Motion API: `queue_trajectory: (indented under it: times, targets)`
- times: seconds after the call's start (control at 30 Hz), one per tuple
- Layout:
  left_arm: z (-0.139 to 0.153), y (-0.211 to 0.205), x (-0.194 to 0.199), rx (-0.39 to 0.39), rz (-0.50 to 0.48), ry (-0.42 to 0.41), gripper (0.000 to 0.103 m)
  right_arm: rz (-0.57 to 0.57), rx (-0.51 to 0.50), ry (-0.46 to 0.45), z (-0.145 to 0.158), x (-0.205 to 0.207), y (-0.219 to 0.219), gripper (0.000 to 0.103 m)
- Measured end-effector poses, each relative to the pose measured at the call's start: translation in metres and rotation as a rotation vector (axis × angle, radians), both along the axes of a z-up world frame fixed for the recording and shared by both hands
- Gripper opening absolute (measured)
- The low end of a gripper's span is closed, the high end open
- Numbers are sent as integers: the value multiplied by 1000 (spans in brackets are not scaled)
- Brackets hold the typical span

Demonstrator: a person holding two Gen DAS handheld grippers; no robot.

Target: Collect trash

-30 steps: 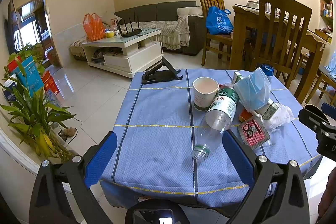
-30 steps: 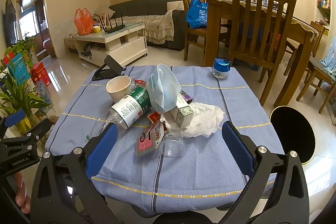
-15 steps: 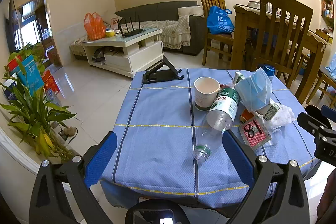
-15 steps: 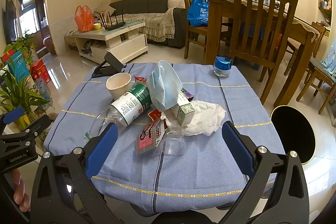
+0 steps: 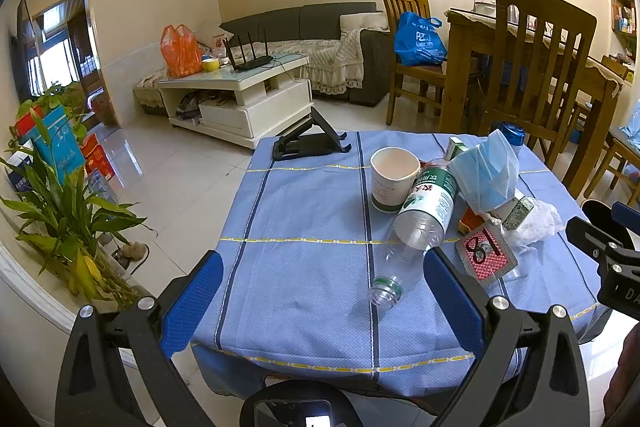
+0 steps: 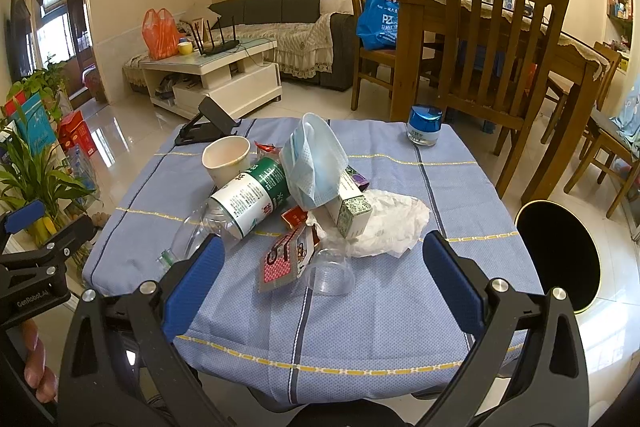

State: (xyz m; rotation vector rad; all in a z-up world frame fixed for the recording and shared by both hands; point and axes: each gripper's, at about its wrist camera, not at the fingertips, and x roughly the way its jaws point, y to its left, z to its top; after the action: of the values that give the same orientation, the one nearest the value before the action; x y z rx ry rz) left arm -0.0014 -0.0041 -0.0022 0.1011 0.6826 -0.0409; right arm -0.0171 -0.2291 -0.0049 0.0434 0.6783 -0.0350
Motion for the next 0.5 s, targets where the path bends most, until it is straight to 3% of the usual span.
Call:
queue_trajectory:
  times: [0.5]
  targets:
    - [-1, 1, 1, 10, 7, 1, 97, -2, -1, 0, -1, 0, 1, 98]
